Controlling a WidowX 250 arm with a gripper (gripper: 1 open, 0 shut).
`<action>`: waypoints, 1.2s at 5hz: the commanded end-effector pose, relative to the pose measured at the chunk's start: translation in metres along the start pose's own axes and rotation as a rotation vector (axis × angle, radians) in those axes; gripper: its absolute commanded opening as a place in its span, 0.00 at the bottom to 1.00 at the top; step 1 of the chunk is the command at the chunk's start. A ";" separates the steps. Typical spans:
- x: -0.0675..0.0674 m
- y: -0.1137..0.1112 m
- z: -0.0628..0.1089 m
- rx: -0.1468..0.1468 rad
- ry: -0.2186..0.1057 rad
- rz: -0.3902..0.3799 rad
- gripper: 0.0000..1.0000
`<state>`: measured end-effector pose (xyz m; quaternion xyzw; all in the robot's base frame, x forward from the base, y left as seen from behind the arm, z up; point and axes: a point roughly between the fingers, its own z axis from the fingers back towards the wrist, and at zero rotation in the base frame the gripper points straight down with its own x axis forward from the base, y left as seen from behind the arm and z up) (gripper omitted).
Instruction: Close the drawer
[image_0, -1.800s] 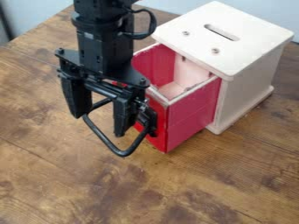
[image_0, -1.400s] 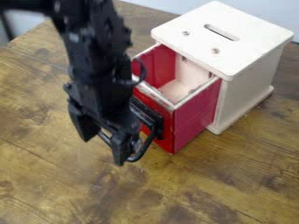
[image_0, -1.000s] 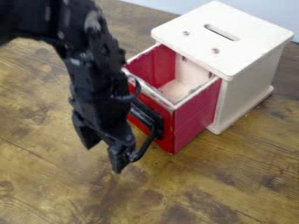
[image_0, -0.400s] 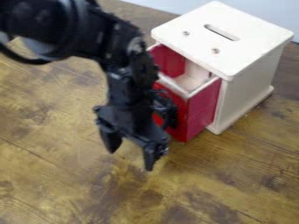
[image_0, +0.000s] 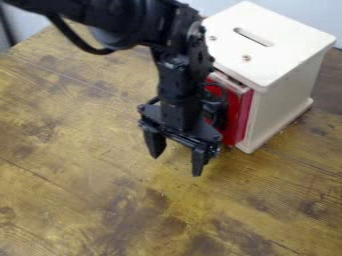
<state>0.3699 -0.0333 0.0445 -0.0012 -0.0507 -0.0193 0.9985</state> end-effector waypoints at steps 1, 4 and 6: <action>0.019 0.000 0.034 -0.008 -0.088 -0.037 1.00; 0.015 0.002 0.040 -0.003 -0.121 -0.012 1.00; 0.008 0.018 0.025 0.004 -0.064 0.031 1.00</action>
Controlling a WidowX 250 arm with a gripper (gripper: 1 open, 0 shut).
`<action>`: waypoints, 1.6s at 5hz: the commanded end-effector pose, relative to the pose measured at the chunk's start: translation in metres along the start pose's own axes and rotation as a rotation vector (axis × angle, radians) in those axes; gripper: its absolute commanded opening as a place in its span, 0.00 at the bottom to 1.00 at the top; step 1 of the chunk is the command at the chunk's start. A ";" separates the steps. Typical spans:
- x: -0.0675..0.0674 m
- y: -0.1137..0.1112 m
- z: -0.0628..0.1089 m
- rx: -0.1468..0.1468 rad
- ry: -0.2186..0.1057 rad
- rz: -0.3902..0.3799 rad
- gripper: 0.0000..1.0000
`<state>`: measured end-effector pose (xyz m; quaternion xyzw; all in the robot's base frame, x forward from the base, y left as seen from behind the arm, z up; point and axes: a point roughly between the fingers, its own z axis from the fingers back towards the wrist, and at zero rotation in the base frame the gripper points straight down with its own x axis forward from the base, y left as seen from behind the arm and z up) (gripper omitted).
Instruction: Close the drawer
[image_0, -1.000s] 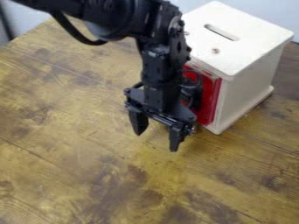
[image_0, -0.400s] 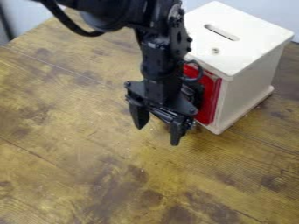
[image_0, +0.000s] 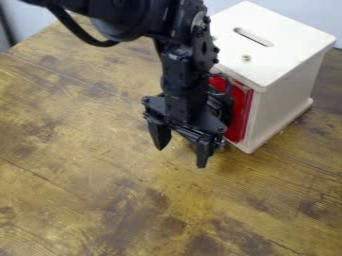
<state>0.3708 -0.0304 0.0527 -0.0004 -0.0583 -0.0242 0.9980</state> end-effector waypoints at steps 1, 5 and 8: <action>0.004 0.031 0.012 0.001 -0.032 0.048 1.00; 0.010 0.052 0.020 -0.007 -0.069 -0.124 1.00; -0.020 0.029 0.063 -0.030 -0.050 -0.287 1.00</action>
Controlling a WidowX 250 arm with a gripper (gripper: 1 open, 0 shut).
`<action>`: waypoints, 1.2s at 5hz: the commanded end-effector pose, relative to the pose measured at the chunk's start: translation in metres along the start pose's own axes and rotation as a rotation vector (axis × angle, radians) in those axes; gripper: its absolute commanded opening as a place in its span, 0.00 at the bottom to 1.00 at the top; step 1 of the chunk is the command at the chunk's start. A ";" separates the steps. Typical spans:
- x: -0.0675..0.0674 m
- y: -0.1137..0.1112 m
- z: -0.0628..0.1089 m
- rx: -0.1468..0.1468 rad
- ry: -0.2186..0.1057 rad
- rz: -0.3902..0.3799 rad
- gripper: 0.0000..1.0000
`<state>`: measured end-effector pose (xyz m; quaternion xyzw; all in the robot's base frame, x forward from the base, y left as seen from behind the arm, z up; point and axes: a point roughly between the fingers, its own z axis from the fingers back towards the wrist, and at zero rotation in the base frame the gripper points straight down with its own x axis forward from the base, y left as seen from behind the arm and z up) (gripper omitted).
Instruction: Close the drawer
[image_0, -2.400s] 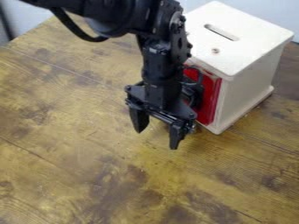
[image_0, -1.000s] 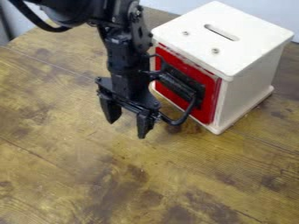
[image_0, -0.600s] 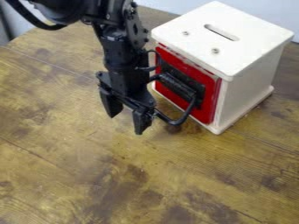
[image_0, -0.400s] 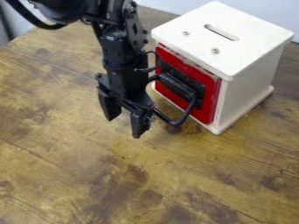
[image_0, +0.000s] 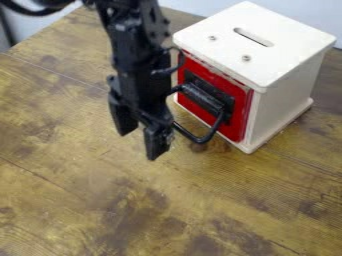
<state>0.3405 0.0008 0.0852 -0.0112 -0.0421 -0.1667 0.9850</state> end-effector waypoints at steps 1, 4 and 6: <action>-0.003 0.006 0.024 0.030 -0.088 -0.021 1.00; -0.004 0.003 0.046 0.035 -0.094 -0.092 1.00; -0.008 0.001 0.025 0.043 -0.099 0.034 1.00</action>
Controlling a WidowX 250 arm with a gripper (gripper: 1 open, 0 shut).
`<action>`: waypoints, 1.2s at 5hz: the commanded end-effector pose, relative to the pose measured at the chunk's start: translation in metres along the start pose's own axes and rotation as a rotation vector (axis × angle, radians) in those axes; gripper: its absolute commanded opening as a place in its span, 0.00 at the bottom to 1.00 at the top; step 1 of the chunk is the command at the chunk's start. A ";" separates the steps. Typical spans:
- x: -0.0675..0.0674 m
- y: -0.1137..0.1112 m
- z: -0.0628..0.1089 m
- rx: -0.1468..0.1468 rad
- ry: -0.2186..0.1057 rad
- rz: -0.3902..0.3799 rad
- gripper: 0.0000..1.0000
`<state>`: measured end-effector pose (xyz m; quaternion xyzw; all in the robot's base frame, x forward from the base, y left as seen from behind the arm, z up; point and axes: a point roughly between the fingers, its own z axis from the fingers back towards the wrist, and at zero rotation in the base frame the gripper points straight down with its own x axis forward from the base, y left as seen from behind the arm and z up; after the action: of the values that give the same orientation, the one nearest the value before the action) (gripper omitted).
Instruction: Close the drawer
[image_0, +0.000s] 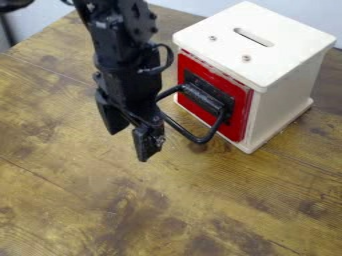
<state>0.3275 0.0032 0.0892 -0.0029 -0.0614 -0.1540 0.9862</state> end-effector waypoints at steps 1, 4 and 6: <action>0.009 0.006 0.014 -0.007 -0.047 -0.025 1.00; 0.020 0.020 -0.002 0.002 -0.040 -0.097 1.00; 0.023 0.019 -0.001 -0.002 -0.038 -0.093 1.00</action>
<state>0.3455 0.0105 0.0726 -0.0100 -0.0490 -0.2072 0.9770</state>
